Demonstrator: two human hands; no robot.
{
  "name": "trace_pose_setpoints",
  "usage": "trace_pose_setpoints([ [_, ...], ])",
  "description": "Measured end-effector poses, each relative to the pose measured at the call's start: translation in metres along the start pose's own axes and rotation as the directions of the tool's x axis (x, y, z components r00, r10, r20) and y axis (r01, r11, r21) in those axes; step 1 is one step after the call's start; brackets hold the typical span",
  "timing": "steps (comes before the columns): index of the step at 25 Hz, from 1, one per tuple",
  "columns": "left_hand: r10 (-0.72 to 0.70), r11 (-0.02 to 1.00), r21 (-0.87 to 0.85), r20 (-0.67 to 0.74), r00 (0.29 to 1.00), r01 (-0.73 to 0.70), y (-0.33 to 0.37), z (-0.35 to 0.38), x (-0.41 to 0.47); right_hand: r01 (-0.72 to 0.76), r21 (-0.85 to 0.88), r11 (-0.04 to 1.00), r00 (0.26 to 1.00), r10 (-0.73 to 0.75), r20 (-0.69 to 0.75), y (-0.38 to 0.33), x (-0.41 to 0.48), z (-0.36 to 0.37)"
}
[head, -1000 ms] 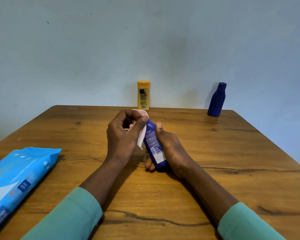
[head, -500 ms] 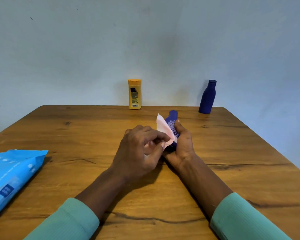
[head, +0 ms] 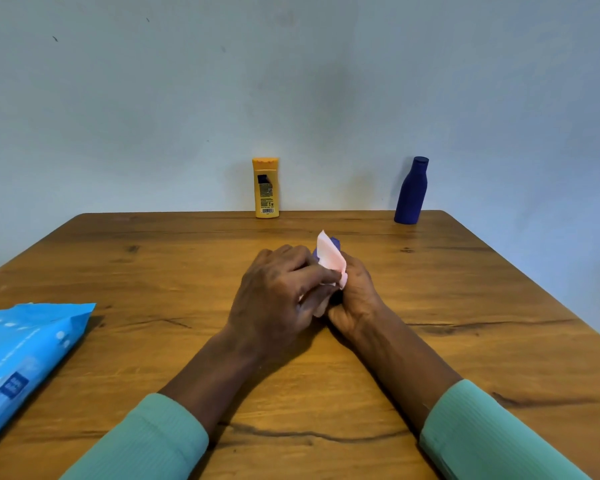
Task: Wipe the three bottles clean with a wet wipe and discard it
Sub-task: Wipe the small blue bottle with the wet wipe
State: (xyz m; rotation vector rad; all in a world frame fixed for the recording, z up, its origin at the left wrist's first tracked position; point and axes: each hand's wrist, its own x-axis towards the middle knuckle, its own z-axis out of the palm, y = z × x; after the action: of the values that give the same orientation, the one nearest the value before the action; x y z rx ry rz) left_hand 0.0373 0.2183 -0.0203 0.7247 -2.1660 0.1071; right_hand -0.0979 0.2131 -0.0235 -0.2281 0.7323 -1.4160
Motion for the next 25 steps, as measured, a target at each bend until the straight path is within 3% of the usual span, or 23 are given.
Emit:
trace_pose_setpoints([
  [7,-0.195,0.974,-0.125,-0.024,0.981,0.191,-0.017,-0.011,-0.004,0.061,-0.043,0.997,0.993,-0.064,-0.096,-0.003,0.005,0.002],
  [11,-0.103,0.995,-0.010,0.018,0.995,0.103,-0.003,-0.004,-0.001,0.057,-0.065,0.996,0.992,-0.064,-0.106,0.000,0.008,-0.001],
  [14,-0.020,1.000,-0.022,0.039,0.999,0.021,0.003,-0.003,-0.001,0.034,-0.075,0.997,0.995,-0.041,-0.093,0.002,0.009,-0.001],
  [19,-0.250,0.959,-0.148,-0.031,0.968,0.243,-0.019,-0.014,-0.002,0.064,-0.019,0.998,0.989,-0.066,-0.129,-0.002,0.012,0.000],
  [25,-0.025,1.000,-0.010,0.043,0.999,0.025,0.005,0.002,0.001,0.080,-0.092,0.993,0.984,-0.093,-0.150,0.003,0.016,-0.003],
])
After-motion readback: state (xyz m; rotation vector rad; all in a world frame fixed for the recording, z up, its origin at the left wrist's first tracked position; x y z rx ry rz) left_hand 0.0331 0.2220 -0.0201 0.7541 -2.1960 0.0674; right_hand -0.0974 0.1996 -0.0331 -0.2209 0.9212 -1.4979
